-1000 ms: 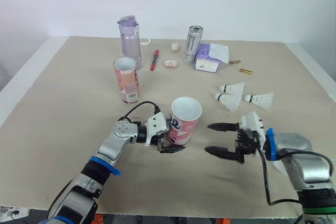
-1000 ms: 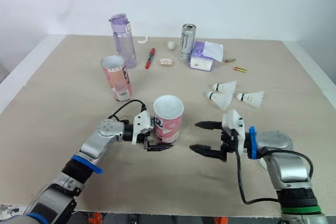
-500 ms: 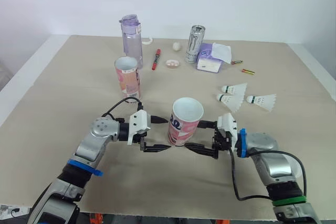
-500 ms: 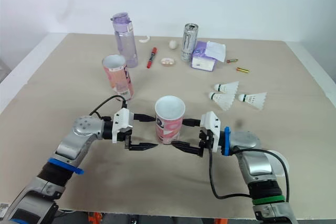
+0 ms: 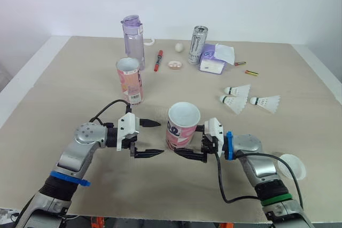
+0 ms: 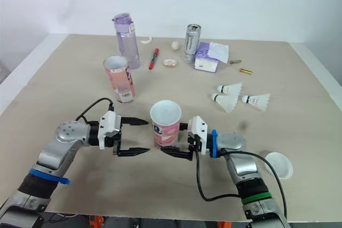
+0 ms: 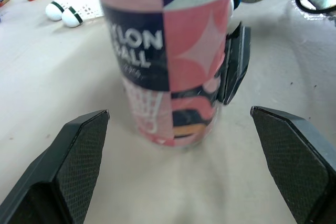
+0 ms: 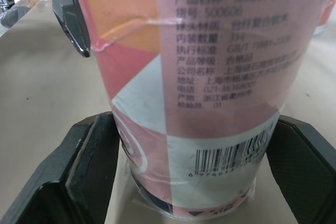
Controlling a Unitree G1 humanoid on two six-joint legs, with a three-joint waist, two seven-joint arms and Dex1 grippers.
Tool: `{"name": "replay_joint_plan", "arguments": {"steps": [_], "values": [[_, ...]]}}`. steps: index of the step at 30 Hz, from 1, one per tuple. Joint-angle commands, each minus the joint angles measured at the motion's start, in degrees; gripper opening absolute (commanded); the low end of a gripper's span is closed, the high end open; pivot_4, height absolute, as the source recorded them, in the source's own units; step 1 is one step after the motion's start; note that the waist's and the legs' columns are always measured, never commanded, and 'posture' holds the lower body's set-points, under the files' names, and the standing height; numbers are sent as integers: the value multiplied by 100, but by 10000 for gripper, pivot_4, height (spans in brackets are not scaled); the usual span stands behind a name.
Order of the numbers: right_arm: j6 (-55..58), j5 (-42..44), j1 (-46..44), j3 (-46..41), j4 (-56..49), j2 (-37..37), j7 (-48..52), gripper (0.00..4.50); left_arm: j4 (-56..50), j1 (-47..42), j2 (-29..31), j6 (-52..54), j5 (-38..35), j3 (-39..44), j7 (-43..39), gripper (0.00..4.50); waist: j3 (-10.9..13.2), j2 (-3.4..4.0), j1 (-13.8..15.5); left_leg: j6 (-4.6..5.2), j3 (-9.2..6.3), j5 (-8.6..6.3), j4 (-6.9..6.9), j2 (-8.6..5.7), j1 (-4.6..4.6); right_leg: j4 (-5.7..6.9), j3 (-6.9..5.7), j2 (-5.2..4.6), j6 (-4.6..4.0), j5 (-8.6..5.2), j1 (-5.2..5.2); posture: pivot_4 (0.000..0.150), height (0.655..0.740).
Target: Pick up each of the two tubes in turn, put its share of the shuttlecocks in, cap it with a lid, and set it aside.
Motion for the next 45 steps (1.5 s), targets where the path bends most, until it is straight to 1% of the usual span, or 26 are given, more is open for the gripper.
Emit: {"name": "replay_joint_plan", "arguments": {"steps": [1,13,15,25,27,35,40,45], "values": [[-234,-96,-212,136,147,207,-95,44065,-362,92,63,37,-96,129,97,45000,0,0,0,0,0,0,0,0,0,0,0,0,0,0,0,1500,7400],[-436,-128,-465,268,544,608,-125,44065,-491,282,81,41,-134,153,204,45000,0,0,-3,-3,1,2,2,6,7,8,1,7,-12,7,1,1500,7400],[-391,-72,-474,234,548,667,-120,44065,-484,352,120,10,-121,161,206,45000,0,0,-4,-3,1,2,1,8,8,9,1,9,-35,20,0,1500,7400],[-487,-163,-540,263,656,622,27,44065,-395,390,163,-80,-80,147,244,45000,0,0,-4,-11,1,7,2,8,8,10,1,9,-31,21,0,1500,7400],[-493,-172,-538,267,661,607,43,40196,-376,371,173,-93,-79,161,243,45000,0,0,-4,-12,1,8,2,8,9,10,1,9,-31,21,0,1500,7400],[-506,-194,-527,208,590,598,-57,40196,-360,366,207,-113,-72,179,257,45000,0,0,-4,-20,2,12,2,8,8,11,1,9,-30,22,0,1500,7400],[-373,-50,-455,63,241,521,-191,40196,-380,350,177,-114,-66,162,250,45000,0,0,-3,-26,2,16,2,8,8,11,1,8,-27,24,1,1500,7400],[75,298,-45,-334,-743,172,-475,40196,-400,225,88,-71,-88,93,240,45000,-1,-1,3,-28,1,17,2,8,7,12,1,8,-26,24,1,1500,7400]]}}
